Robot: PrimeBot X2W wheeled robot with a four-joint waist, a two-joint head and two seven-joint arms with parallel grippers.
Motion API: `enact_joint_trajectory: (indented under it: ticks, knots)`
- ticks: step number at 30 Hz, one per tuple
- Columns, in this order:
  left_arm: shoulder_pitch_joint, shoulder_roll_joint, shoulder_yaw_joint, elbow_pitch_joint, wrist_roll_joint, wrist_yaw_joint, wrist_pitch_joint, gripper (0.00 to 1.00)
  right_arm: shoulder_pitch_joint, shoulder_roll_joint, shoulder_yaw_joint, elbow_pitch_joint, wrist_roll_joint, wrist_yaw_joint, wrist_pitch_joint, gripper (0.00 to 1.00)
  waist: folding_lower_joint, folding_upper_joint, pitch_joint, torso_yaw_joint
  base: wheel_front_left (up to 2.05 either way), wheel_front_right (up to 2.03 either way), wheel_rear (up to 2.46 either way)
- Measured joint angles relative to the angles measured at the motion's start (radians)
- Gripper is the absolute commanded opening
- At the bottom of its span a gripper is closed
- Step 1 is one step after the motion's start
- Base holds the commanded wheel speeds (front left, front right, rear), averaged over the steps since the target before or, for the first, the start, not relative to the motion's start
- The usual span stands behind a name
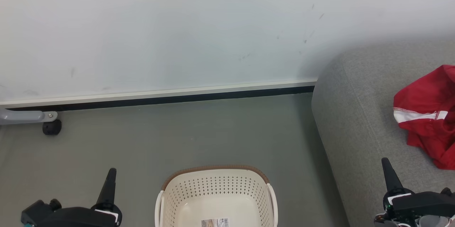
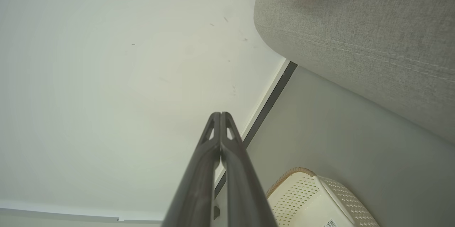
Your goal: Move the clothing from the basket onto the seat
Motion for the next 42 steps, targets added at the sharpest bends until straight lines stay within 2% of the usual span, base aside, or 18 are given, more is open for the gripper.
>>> enact_joint_trajectory:
  ticks: [27, 42]
  knots:
    - [-0.044, -0.037, 0.081, 0.076, -0.357, -0.07, 0.046, 0.0, 0.0, 0.048, -0.11, 0.043, 0.36, 0.066, 0.055, 0.0, 0.0, 0.0, -0.005, 0.013, 0.0, 0.0, 0.0]
    - [-0.045, -0.039, 0.083, 0.08, -0.375, -0.07, 0.048, 0.0, 0.0, 0.05, -0.114, 0.044, 0.366, 0.069, 0.056, 0.0, 0.0, 0.0, -0.005, 0.013, 0.0, 0.0, 0.0]
